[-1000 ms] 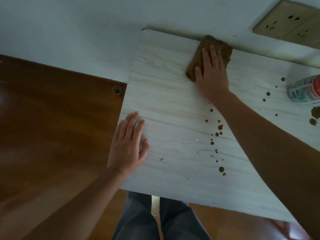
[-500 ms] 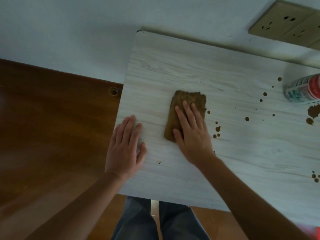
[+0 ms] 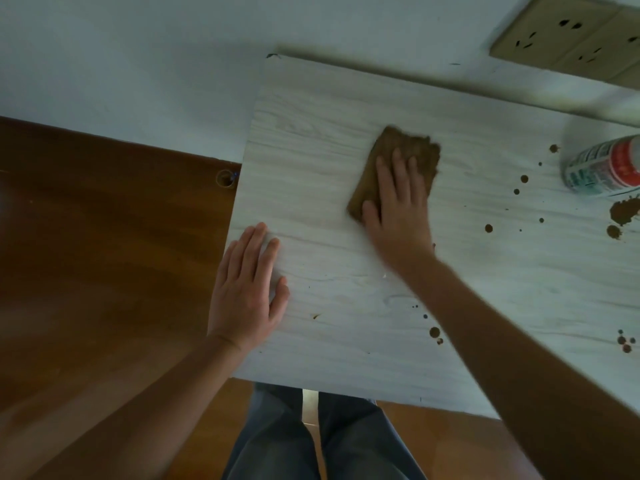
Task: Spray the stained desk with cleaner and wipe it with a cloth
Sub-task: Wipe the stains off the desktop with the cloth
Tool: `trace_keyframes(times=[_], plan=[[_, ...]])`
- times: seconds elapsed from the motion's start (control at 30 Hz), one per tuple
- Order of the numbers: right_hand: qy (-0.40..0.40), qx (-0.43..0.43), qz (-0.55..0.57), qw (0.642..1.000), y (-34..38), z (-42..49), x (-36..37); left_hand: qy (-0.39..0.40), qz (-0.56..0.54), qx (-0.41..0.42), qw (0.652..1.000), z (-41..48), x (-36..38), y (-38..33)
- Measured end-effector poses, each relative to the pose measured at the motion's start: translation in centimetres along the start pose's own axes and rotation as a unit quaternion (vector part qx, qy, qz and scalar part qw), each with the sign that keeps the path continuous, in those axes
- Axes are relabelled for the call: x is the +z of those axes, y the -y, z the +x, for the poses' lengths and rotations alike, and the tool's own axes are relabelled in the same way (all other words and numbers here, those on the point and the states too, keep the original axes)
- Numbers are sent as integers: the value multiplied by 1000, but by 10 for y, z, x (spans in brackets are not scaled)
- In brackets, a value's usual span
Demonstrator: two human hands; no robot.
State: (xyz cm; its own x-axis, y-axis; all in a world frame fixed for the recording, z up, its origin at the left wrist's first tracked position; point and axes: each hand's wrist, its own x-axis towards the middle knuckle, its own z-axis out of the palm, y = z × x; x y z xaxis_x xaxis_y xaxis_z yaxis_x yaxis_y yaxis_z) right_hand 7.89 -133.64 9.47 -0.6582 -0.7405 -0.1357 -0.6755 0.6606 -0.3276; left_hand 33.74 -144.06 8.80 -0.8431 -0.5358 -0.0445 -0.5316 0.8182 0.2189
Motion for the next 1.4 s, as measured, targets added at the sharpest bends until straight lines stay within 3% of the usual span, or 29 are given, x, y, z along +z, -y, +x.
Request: trace_keyframes(times=[0.2,0.5,0.63,0.9,1.03,1.4], plan=[[68,8,-6,998,25,-122,13,15,5,-13,1000,0,0,0],[22,22,-6,1000,-35,39,-19,-4,-1,-6,1000,0,0,-1],[-10,56,6,998,-21,62,-14,3,2,-12,1000,0,-1,-2],[61,-53,23,996,58,-90,25,9,8,-12,1000,-2,0,-1],[80,-69,24,994,72,-159,43,-28,-12,5,1000,-2,1,0],[27,-20,30,999,63,-121,30,-19,-116,8,993,-30,-7,17]])
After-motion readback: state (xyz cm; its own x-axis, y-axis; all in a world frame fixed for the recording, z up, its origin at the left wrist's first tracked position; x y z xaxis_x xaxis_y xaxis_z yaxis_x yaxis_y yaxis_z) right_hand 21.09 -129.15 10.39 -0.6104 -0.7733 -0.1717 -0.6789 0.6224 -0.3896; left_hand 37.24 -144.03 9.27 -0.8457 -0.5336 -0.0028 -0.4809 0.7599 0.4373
